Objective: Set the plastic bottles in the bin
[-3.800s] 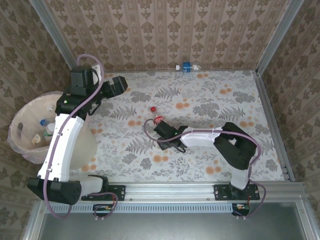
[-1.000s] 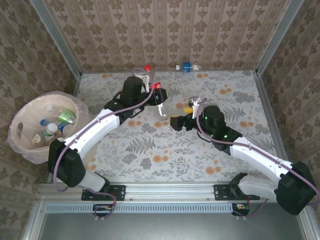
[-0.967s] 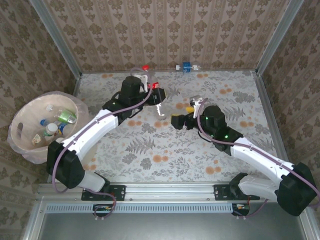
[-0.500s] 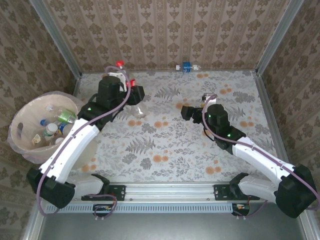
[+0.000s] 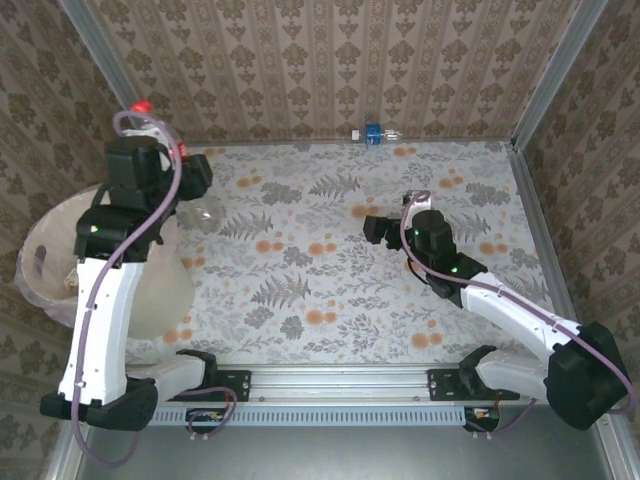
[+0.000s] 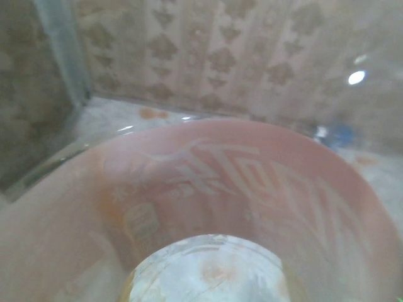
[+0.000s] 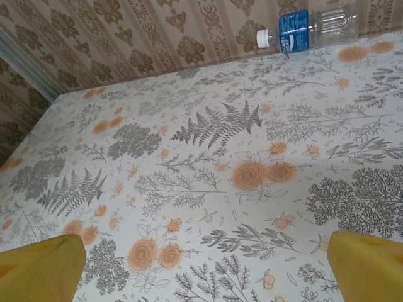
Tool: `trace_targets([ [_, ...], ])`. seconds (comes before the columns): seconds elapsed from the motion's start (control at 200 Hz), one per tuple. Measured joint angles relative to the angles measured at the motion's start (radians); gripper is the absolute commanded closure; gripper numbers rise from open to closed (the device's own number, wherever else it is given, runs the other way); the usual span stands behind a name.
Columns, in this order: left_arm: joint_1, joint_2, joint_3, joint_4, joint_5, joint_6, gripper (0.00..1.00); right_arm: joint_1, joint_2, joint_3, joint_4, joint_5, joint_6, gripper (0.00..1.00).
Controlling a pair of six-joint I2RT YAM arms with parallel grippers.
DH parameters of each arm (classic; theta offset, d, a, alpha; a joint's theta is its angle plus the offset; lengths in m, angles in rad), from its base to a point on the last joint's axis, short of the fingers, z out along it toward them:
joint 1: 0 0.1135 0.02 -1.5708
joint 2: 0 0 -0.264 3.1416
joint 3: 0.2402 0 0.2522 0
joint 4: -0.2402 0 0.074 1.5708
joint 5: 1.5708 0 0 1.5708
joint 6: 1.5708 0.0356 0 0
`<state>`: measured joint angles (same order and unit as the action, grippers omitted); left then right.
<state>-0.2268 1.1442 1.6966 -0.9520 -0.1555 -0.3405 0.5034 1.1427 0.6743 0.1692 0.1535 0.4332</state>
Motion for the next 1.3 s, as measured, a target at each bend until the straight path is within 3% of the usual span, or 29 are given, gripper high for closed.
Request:
trace_targets([
  [0.22,0.172,0.074,0.236,-0.208,-0.082,0.058,0.40,0.000,0.031,0.029,-0.027,-0.003,-0.018,0.00],
  [0.4,0.399,0.134,0.332,-0.332,-0.111,0.100,0.40,0.000,0.079,0.097,-0.070,-0.011,-0.050,0.00],
  [0.535,0.557,0.150,0.323,-0.371,-0.049,0.123,0.40,-0.002,0.120,0.150,-0.094,-0.032,-0.068,0.00],
  [0.785,0.750,0.178,0.318,-0.415,0.059,0.164,0.40,-0.002,0.181,0.207,-0.132,-0.081,-0.067,0.00],
  [0.92,0.797,0.208,0.283,-0.412,0.099,0.177,0.40,-0.002,0.196,0.222,-0.154,-0.093,-0.067,0.00],
  [1.21,0.797,0.269,0.101,-0.354,0.228,0.168,0.38,-0.002,0.199,0.230,-0.178,-0.109,-0.064,0.00],
  [1.3,0.797,0.268,0.053,-0.339,0.232,0.158,0.33,-0.002,0.199,0.230,-0.178,-0.109,-0.063,0.00],
])
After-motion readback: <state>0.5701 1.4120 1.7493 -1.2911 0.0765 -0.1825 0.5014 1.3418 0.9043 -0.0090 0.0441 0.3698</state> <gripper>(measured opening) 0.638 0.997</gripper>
